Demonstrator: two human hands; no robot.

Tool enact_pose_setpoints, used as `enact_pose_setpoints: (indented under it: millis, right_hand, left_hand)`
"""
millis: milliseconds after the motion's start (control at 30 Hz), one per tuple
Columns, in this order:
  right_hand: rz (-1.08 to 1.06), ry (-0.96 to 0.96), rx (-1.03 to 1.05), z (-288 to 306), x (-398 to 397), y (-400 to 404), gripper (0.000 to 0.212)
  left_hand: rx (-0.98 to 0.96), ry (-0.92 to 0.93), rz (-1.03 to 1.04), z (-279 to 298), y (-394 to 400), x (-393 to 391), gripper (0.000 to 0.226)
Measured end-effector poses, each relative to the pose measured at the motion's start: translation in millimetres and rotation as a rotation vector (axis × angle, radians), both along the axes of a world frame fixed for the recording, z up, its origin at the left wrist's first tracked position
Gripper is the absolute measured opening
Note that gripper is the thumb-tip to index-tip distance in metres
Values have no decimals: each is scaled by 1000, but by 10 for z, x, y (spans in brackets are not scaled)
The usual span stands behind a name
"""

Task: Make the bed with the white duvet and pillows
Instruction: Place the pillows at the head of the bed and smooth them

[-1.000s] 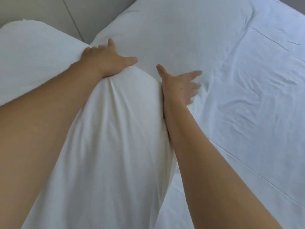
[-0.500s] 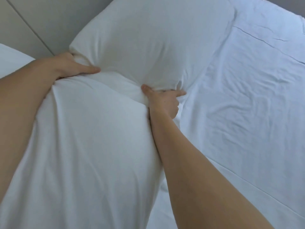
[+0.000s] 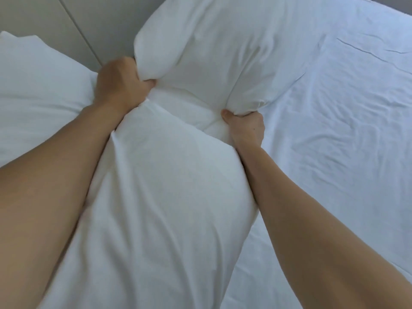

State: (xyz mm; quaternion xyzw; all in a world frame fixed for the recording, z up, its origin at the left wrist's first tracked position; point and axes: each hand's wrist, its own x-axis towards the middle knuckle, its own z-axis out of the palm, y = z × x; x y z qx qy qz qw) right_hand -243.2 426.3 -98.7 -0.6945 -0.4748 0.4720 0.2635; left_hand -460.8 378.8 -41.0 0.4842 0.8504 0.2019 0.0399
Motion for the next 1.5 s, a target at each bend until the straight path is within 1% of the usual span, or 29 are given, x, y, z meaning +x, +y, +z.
enact_pose_setpoints:
  millis: [100, 200, 267, 367, 433, 467, 567, 633, 767, 867, 967, 1033, 1067, 1133, 1167, 1200, 1233, 1267, 1300, 1333, 1367, 1400, 1433, 1467, 1500]
  right_hand:
    - [-42, 57, 149, 329, 15, -85, 26]
    - [-113, 146, 342, 983, 76, 24, 22]
    - [-128, 219, 437, 1421, 158, 124, 21]
    - [-90, 314, 485, 1940, 249, 79, 20]
    - [-58, 351, 473, 2269, 211, -117, 15]
    - [-41, 366, 468, 2440, 164, -255, 12]
    - [-1, 395, 444, 2943, 27, -802, 10]
    - [18, 410, 405, 3214, -60, -1236, 10]
    - [64, 426, 362, 3643, -303, -2281, 9]
    - [141, 362, 292, 3835, -493, -3241, 7]
    - [308, 233, 280, 3896, -684, -4225, 27]
    - [390, 194, 190, 3772, -768, -4813, 30]
    - [391, 194, 97, 3650, -782, -5095, 32]
    - [319, 194, -155, 3310, -770, -5577, 48]
    - [248, 181, -292, 3153, -744, -5758, 61]
    - [184, 143, -372, 3004, -716, -5888, 77]
    - [135, 63, -358, 2913, -683, -5966, 92]
    - [105, -48, -257, 2877, -665, -5995, 101]
    - [109, -166, -71, 2896, -677, -5982, 102]
    - [150, -277, 173, 2952, -706, -5934, 96]
    - [205, -371, 418, 3018, -767, -5856, 85]
    - [271, -427, 625, 3074, -869, -5736, 74]
    - [342, -460, 759, 3119, -1008, -5572, 66]
    - [413, -477, 813, 3171, -1167, -5382, 62]
    - [483, -502, 799, 3225, -1333, -5190, 61]
  left_hand:
    - [151, 46, 47, 261, -154, 156, 35]
    - [375, 7, 127, 683, -134, 276, 36]
    - [505, -27, 109, 1055, -66, 334, 33]
    - [561, -20, 73, 1662, -104, 326, 39]
    - [538, -21, 79, 2037, -281, 250, 41]
    - [522, -33, 81, 2197, -411, 190, 38]
    - [491, -78, 104, 2603, -963, 39, 27]
    - [493, -110, 135, 2816, -1395, -51, 29]
    - [456, -175, 229, 3154, -2444, -294, 35]
    - [444, -238, 297, 3360, -3421, -527, 35]
    - [418, -311, 369, 3344, -4427, -724, 35]
    - [370, -358, 434, 3166, -5020, -877, 37]
    - [296, -384, 459, 3061, -5248, -968, 43]
    - [57, -400, 483, 2809, -5565, -1121, 65]
    - [-69, -396, 464, 2683, -5661, -1121, 76]
    - [-171, -383, 416, 2545, -5717, -1057, 81]
    - [-254, -356, 351, 2410, -5744, -932, 82]
    - [-310, -319, 288, 2307, -5752, -772, 79]
    - [-327, -278, 241, 2226, -5755, -615, 76]
    - [-309, -243, 208, 2186, -5756, -486, 73]
    - [-278, -213, 183, 2183, -5747, -409, 71]
    - [-239, -194, 168, 2224, -5717, -382, 70]
    - [-197, -177, 153, 2249, -5670, -414, 71]
    - [-157, -162, 128, 2292, -5600, -457, 71]
    - [-120, -145, 101, 2335, -5521, -508, 69]
